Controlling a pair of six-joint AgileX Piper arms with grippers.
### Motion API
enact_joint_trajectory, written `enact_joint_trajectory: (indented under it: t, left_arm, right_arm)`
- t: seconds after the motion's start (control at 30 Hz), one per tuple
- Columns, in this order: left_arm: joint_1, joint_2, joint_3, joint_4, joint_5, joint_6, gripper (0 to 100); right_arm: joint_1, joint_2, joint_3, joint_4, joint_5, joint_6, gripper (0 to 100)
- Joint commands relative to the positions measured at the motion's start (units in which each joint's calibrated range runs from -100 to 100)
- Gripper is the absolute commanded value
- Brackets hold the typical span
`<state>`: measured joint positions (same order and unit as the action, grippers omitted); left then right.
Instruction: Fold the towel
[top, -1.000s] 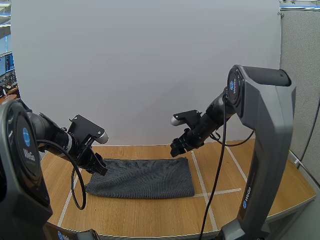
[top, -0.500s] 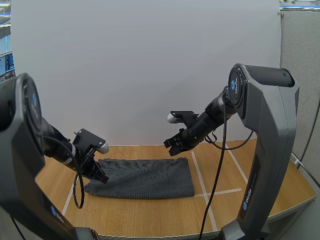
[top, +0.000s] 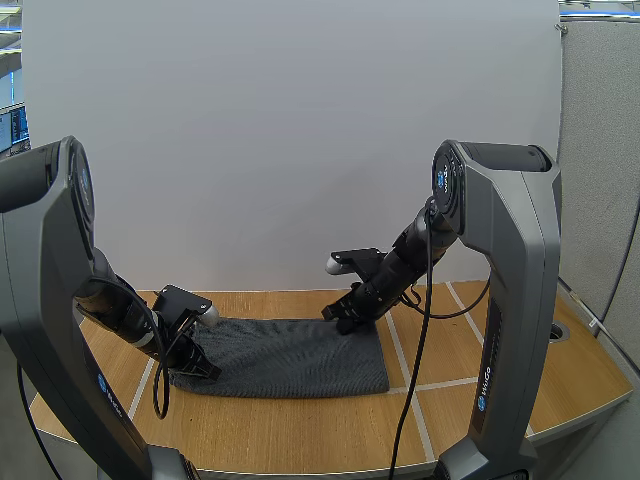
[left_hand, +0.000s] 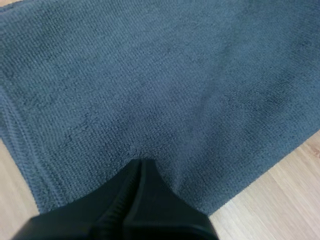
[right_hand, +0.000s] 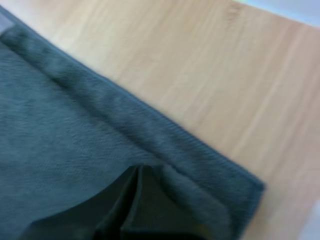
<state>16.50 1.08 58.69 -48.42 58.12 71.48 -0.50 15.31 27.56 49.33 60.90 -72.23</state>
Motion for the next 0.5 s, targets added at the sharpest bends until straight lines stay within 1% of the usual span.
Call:
enact_joint_trajectory:
  t: [0.0,0.07,0.3,0.47]
  left_arm:
    - [-0.1,0.19,0.02,-1.15,-1.13,0.86,0]
    - [-0.1,0.19,0.02,-1.15,-1.99,0.73,0]
    - [-0.1,0.83,0.02,-1.05,-6.35,0.19,0]
    - [-0.1,0.83,0.02,-1.05,-6.35,0.19,0]
  right_arm:
    - [-0.09,0.17,0.12,-5.33,-14.57,-0.81,0]
    - [-0.09,0.17,0.12,-6.51,-16.05,-0.81,0]
    - [-0.09,0.17,0.12,-7.22,-24.52,-0.81,0]
    - [-0.27,-3.16,0.12,-8.0,-21.49,-0.08,0]
